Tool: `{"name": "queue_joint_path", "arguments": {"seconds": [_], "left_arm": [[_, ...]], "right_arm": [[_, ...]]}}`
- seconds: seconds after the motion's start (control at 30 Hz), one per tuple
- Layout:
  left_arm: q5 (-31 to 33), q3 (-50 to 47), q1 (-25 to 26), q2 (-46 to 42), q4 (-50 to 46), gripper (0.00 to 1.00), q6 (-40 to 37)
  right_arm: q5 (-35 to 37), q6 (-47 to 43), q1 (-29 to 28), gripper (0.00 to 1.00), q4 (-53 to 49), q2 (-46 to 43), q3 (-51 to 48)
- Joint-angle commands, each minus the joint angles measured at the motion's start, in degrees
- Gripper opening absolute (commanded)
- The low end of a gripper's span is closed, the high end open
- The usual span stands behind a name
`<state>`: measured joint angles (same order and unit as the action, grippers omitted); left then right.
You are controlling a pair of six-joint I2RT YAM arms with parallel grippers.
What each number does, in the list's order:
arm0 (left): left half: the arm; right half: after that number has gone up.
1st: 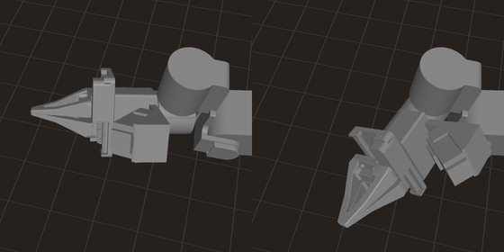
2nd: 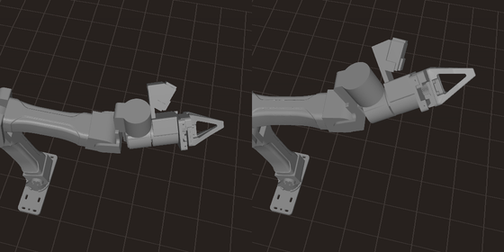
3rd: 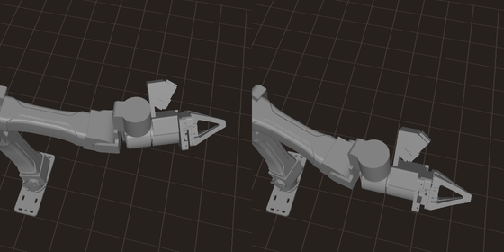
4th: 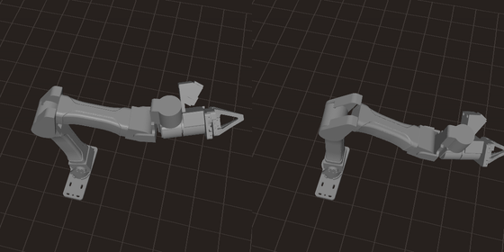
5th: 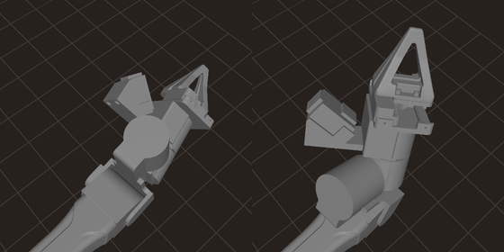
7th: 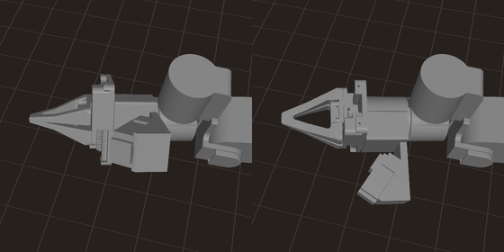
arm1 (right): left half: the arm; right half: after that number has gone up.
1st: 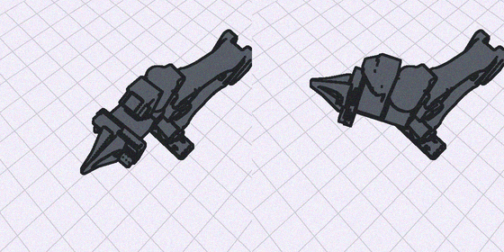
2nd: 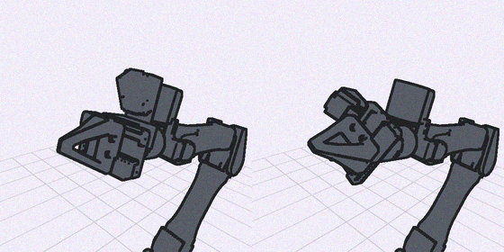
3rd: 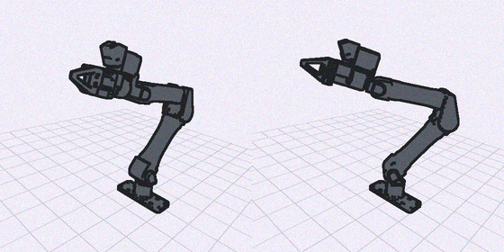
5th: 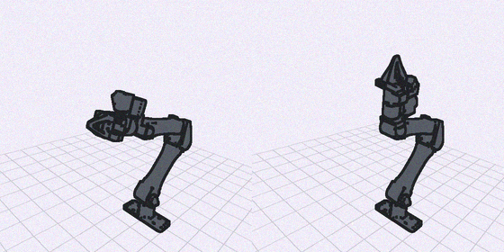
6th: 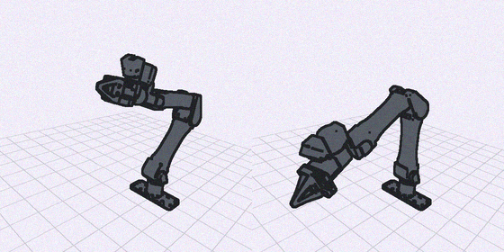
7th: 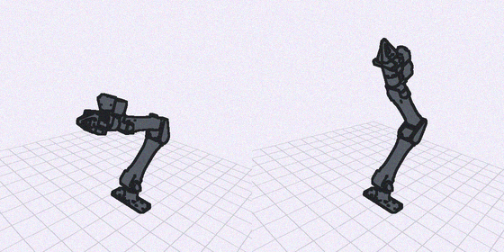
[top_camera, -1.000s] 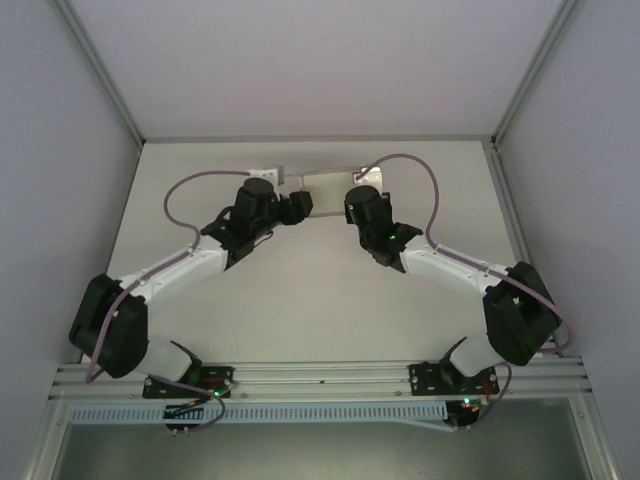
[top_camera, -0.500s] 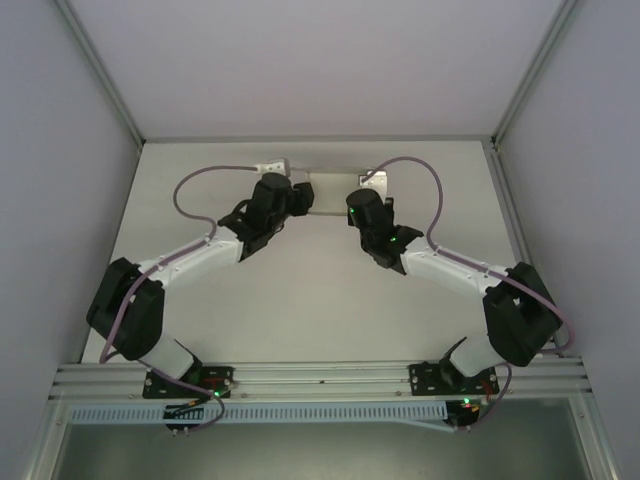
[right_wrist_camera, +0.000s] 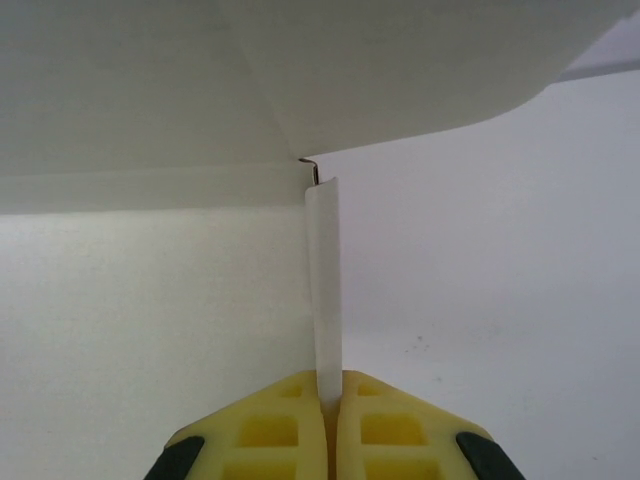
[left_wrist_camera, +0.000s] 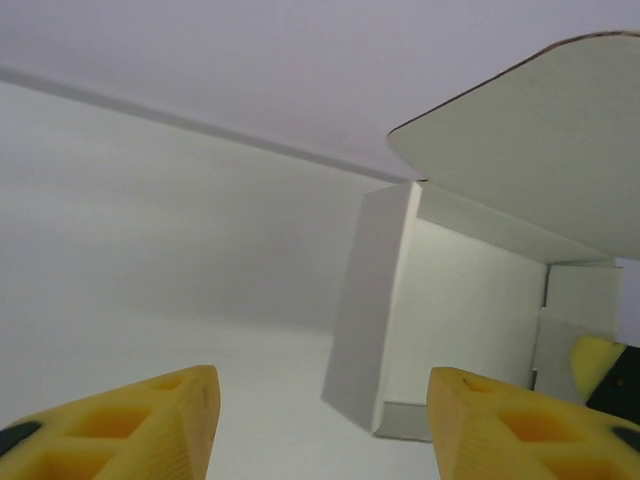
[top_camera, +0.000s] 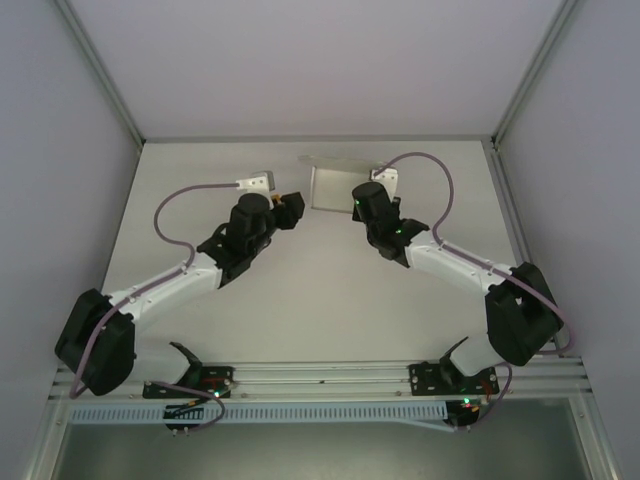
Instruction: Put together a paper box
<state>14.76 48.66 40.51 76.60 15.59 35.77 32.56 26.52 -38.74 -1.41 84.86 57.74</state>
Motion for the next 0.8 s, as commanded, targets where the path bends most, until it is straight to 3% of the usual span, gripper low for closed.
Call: {"name": "queue_joint_path", "arguments": {"seconds": [0.0, 0.3, 0.6, 0.77], "left_arm": [[-1.2, 3.6, 0.3, 3.5, 2.7, 0.55, -1.5], [0.6, 9.9, 1.9, 11.4, 2.5, 0.51, -4.8], [12.6, 14.8, 4.0, 15.0, -2.5, 0.00, -10.5], [15.5, 16.1, 6.1, 13.7, -5.2, 0.00, -11.0]], "right_arm": [[-1.0, 2.2, -0.8, 0.00, 0.3, -0.4, 2.2], [-2.6, 2.2, -1.7, 0.00, 1.3, -0.9, 2.1], [-9.0, 0.1, -1.6, 0.00, 5.1, -3.5, -0.5], [-5.6, -0.6, -1.5, 0.09, 2.1, -2.5, 0.3]]}}
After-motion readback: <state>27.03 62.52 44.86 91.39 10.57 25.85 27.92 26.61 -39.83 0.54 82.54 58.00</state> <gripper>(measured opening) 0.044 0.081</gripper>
